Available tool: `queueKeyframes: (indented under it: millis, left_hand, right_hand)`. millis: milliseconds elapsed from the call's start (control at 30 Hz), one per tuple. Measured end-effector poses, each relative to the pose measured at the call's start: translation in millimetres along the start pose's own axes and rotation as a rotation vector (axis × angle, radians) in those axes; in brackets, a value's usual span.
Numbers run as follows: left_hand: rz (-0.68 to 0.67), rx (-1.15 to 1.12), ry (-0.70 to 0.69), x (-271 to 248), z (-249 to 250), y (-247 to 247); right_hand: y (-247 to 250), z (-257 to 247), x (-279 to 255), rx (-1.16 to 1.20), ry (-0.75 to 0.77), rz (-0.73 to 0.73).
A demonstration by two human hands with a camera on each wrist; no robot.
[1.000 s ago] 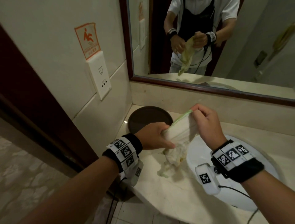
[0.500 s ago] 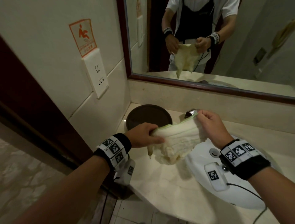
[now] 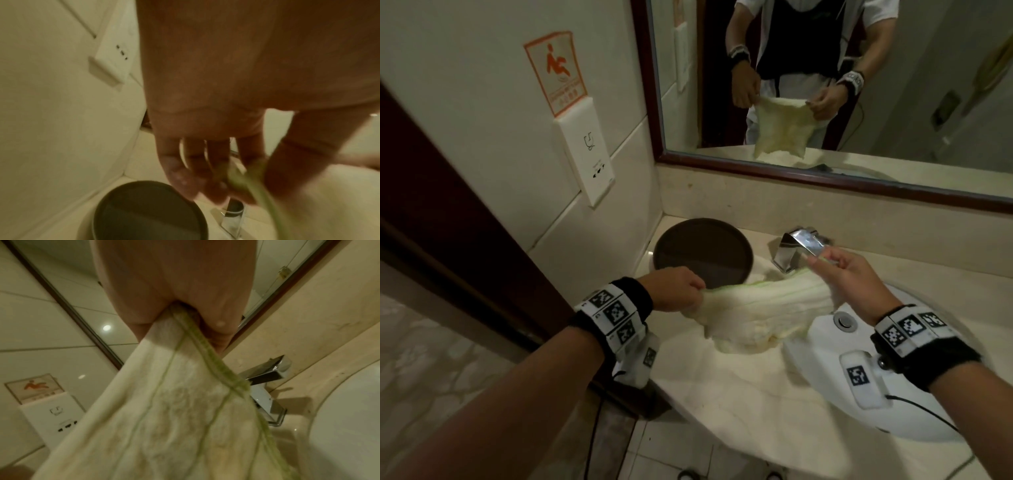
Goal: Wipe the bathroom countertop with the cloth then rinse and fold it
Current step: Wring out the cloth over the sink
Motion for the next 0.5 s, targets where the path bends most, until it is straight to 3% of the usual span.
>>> queueKeyframes:
  millis: [100,200,367,500]
  left_hand:
    - [0.247,-0.078,0.026,9.8,-1.6,2.1]
    - [0.354,-0.088,0.063,11.9,-4.3,10.4]
    - [0.622,-0.122,-0.09,-3.6,9.5,30.2]
    - [0.607,-0.192,-0.123,-11.7,5.0,13.3]
  right_hand:
    - [-8.8,11.6,6.7,-0.109,0.009,0.008]
    - [-9.7,14.6,15.6,-0.157,0.018,0.085]
    - [3.3,-4.5,25.6,-0.079,0.074,0.171]
    - [-1.3,2.5,17.2,-0.033,0.046,0.105]
Point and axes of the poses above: each hand's wrist, its own x-axis towards the middle knuckle, its own y-axis out of the back of the hand, z = x × y, the point moved 1 cm from there along x, towards the middle knuckle, and after that the axes turned 4 degrees about -x, right-handed, at the moved point
